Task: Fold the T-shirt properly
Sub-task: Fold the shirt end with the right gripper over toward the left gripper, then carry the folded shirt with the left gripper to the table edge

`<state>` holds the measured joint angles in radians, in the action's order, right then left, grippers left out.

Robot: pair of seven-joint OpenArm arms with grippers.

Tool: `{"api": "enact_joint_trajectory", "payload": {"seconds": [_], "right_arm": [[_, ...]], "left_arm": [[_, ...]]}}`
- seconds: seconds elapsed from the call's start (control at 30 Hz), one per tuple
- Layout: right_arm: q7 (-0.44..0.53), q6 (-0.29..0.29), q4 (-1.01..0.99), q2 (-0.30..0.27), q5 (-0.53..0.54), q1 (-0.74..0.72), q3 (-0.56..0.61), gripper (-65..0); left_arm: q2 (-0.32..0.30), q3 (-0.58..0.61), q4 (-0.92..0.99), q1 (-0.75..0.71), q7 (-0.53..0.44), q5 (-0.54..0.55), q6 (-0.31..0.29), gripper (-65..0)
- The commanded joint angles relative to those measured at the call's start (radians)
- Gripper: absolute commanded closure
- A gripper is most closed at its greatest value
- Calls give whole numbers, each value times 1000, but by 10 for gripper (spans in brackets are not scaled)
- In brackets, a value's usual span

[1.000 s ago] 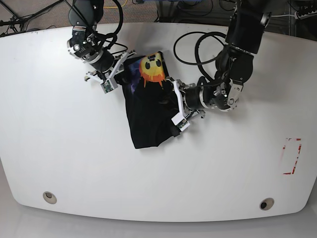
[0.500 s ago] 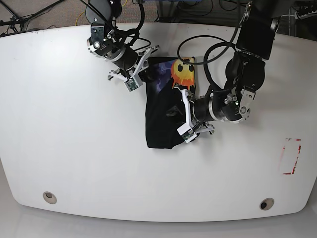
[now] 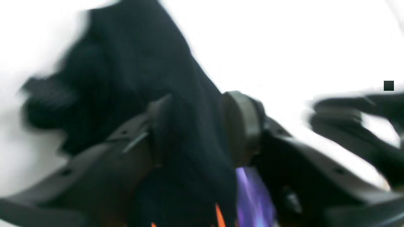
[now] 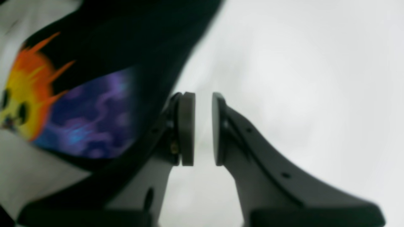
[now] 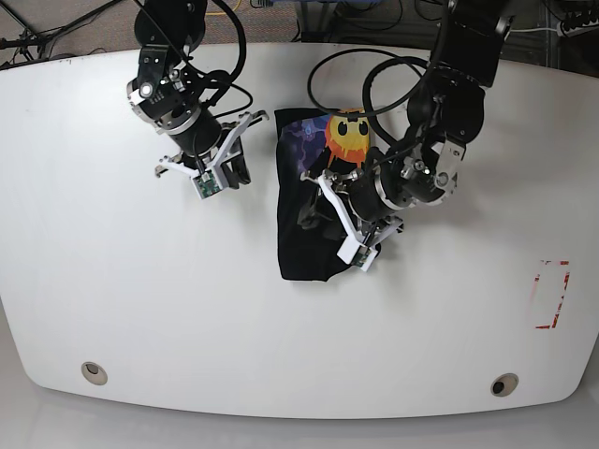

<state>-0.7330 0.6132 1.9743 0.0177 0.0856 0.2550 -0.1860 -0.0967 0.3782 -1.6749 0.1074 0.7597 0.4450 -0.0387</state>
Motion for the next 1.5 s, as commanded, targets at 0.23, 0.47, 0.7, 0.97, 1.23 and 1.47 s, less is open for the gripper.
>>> {"api": "enact_joint_trajectory", "payload": {"seconds": [0.23,0.47,0.7,0.97,1.23,1.47], "right_arm": [[11,4,18,-23,15,-26,-30,-87],[11,4,18,-22,15,-24,-43,-87],[11,6,18,-22,16,-13,-43,-87],[11,6,20,-22,16,-12,-50,-87],[11,6,21,-22,15,-1,-59,-87],[11,6,29,-22,15,13,-59,-87]], "left_arm": [[25,265,3,-97,-273,-329,262,-407],[71,281,150,-122,-355,-414,388,-433],[73,249,344,-125,-428,-414,388,-433],[1,193,401,-150,-432,-381,368,-433],[-196,78,381,-200,-431,-240,211,-429],[-381,-60,401,-249,-431,-196,75,-428]]}}
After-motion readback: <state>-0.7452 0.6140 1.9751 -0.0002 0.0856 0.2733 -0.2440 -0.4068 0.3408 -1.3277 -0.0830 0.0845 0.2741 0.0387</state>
